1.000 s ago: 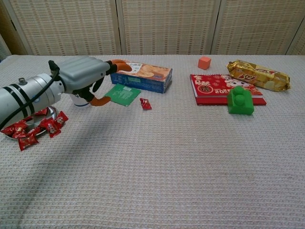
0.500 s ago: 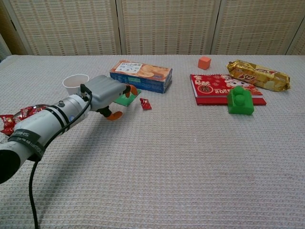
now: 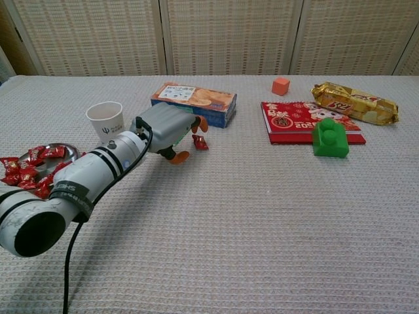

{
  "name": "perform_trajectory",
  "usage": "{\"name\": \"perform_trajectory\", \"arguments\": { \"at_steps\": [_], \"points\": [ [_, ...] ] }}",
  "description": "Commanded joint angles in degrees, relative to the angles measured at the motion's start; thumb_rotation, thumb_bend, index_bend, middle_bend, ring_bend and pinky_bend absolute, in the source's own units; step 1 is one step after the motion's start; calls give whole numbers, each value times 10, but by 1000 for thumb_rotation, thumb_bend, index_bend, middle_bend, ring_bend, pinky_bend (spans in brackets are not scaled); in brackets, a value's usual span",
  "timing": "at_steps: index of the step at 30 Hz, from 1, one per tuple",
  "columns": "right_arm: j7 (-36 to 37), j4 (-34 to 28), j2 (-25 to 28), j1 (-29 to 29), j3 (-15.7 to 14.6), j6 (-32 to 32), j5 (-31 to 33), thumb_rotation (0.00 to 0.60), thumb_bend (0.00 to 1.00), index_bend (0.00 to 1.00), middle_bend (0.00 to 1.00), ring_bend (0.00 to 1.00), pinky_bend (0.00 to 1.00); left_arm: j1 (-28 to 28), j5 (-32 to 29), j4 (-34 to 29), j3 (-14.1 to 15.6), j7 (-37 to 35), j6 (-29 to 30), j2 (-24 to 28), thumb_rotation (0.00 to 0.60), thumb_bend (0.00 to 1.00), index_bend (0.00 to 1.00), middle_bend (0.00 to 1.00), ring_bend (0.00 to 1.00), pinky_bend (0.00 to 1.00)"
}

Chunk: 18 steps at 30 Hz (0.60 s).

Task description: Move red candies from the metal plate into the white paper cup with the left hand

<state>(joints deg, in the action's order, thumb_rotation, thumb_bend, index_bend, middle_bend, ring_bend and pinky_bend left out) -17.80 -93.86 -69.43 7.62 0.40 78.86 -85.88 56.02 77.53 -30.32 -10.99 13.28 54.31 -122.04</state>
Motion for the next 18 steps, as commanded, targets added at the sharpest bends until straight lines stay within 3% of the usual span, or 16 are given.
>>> {"name": "perform_trajectory", "arguments": {
  "at_steps": [1, 12, 18],
  "points": [
    [0, 0, 0, 0, 0, -1, 0, 600, 116, 0, 0, 0, 72, 6, 2, 18, -2, -5, -4, -10, 600, 392, 237, 269, 886, 1000],
    [0, -2, 2, 1, 1, -4, 5, 600, 116, 0, 0, 0, 74, 29, 0, 79, -7, -17, -37, -39, 600, 388, 282, 298, 886, 1000],
    [1, -2, 3, 0, 2, -3, 6, 600, 116, 0, 0, 0, 76, 33, 7, 102, -4, -26, -30, -50, 600, 391, 386, 409, 886, 1000]
  ]
}}
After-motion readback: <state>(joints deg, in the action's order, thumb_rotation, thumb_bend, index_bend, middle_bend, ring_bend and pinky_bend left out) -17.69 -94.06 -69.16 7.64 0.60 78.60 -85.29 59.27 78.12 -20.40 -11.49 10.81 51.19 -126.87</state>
